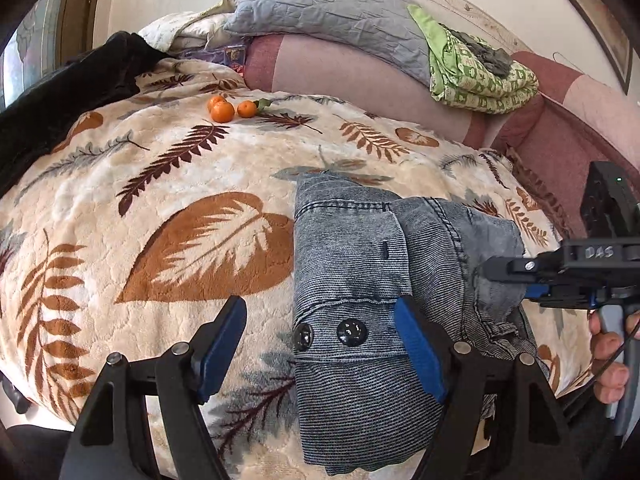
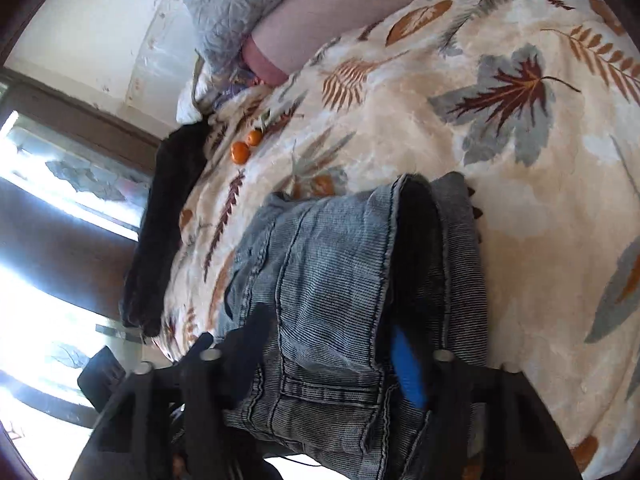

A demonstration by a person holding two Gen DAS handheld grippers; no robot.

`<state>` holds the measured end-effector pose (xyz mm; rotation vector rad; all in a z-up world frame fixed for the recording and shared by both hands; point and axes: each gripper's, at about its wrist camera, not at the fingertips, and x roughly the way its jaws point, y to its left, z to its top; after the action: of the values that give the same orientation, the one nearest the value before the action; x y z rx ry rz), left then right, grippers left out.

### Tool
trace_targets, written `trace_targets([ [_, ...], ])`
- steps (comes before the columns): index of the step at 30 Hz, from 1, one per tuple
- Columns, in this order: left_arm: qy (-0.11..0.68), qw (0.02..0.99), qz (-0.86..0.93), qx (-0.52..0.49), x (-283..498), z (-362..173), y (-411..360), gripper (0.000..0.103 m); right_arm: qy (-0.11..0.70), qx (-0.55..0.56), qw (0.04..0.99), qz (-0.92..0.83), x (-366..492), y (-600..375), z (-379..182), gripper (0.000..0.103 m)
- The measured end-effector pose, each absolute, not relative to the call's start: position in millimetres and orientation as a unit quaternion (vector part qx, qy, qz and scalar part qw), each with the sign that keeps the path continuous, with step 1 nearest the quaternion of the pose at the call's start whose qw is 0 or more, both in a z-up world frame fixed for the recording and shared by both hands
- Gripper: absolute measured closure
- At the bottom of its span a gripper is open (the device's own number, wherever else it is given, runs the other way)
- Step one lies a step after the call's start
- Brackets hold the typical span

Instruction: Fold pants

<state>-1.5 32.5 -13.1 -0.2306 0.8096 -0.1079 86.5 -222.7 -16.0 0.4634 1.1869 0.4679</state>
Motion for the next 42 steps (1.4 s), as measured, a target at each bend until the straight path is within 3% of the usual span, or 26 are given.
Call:
trace_targets([
  [1,0.397,0.909,-0.057,-0.117,0.6,-14.7,34.4,0.026,0.560,0.189,0.779,0.210,90.5,-213.8,-18.3,0.075],
  [2,0.400,0.906,-0.061,-0.122,1.8,-16.5,36.4,0.026,0.565,0.161,0.783,0.202,92.9,-205.8,-16.4,0.082],
  [6,0.405,0.902,-0.069,-0.131,2.1,-19.0,37.7,0.026,0.525,0.031,0.833,0.170,85.9,-181.5,29.8,0.087],
  [7,0.404,0.903,-0.069,-0.129,2.0,-18.8,36.2,0.026,0.505,-0.012,0.850,0.151,82.2,-176.0,43.3,0.095],
  [8,0.402,0.905,-0.068,-0.125,1.6,-18.3,34.6,0.026,0.488,-0.041,0.861,0.137,80.4,-173.0,53.6,0.096],
  [11,0.399,0.909,-0.060,-0.103,0.8,-17.3,27.7,0.026,0.512,-0.051,0.849,0.117,91.2,-177.0,45.3,0.096],
  [15,0.399,0.912,-0.055,-0.079,-0.4,-19.2,20.5,0.026,0.598,-0.028,0.793,0.113,87.8,-189.9,-16.5,0.095],
  [22,0.379,0.924,-0.033,-0.027,-4.2,-15.8,7.7,0.026,0.513,0.055,0.845,0.138,57.3,-213.6,52.8,0.088],
  [26,0.383,0.923,-0.043,-0.024,-4.2,-18.1,2.6,0.026,0.523,0.168,0.802,0.233,43.5,-207.0,45.6,0.063],
  [29,0.384,0.921,-0.059,-0.017,-6.1,-17.9,0.1,0.025,0.599,0.135,0.766,0.189,38.3,-201.7,-17.4,0.064],
  [30,0.386,0.920,-0.066,-0.021,-7.4,-18.1,0.1,0.025,0.586,0.158,0.769,0.199,33.5,-208.3,-23.8,0.064],
  [36,0.308,0.950,-0.042,-0.016,-28.2,8.5,7.9,0.026,0.587,0.109,0.778,0.197,26.0,-202.6,-11.2,0.065],
  [39,0.389,0.920,-0.049,0.003,-9.7,-20.2,-0.7,0.025,0.583,0.109,0.780,0.198,23.2,-200.8,-13.7,0.065],
  [42,0.401,0.913,-0.072,-0.013,-7.2,-24.1,-4.2,0.024,0.593,0.114,0.773,0.196,25.5,-204.4,-12.2,0.065],
])
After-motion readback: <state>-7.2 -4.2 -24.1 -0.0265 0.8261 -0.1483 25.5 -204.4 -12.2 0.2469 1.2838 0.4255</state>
